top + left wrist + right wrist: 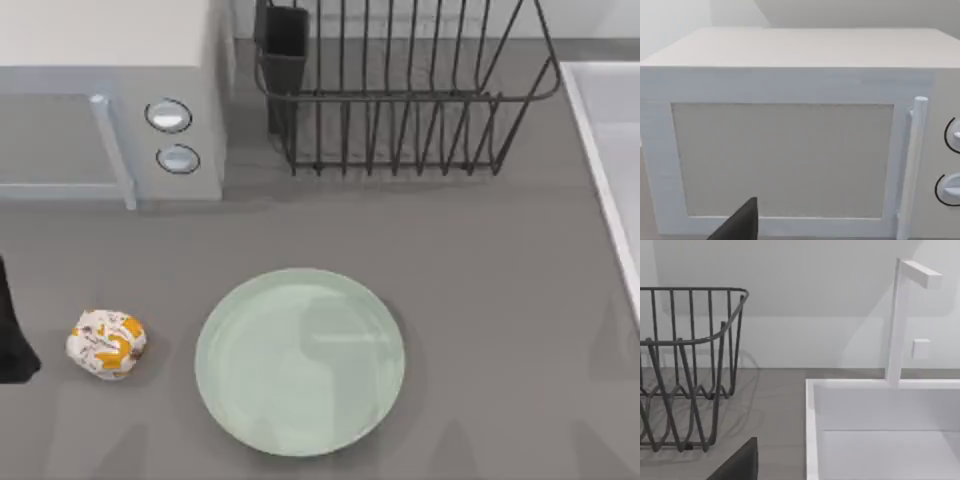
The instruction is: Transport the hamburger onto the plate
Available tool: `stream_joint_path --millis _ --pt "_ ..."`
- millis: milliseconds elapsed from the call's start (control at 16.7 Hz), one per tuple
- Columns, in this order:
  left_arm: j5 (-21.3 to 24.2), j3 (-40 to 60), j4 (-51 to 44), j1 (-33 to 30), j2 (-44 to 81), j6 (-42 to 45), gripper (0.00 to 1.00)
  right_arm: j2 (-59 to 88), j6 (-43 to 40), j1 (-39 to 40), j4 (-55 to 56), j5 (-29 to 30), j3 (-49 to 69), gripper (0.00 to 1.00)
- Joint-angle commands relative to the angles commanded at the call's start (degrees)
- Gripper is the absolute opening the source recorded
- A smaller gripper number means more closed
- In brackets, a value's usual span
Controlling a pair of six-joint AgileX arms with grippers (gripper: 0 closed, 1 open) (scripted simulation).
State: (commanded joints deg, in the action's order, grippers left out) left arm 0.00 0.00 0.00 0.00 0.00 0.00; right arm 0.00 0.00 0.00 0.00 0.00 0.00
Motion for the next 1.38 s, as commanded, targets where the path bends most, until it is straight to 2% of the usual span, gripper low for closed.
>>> stream_joint_path --millis 240,480,1080,1380 --pt "0.12 1.66 -1.35 -0.47 1.85 0.13 1.0 0.0 0.0 0.0 0.0 0.0 0.0 1.0" --pt "0.25 10.34 -8.5 -2.43 12.79 0.83 1.0 0.0 0.0 0.0 0.0 0.0 0.0 1.0" --pt "0.18 43.33 -38.49 -9.8 68.72 3.97 1.0 0.0 0.0 0.0 0.0 0.0 0.0 1.0" --pt "0.2 57.24 -50.36 -12.92 89.43 5.31 1.0 0.0 0.0 0.0 0.0 0.0 0.0 1.0"
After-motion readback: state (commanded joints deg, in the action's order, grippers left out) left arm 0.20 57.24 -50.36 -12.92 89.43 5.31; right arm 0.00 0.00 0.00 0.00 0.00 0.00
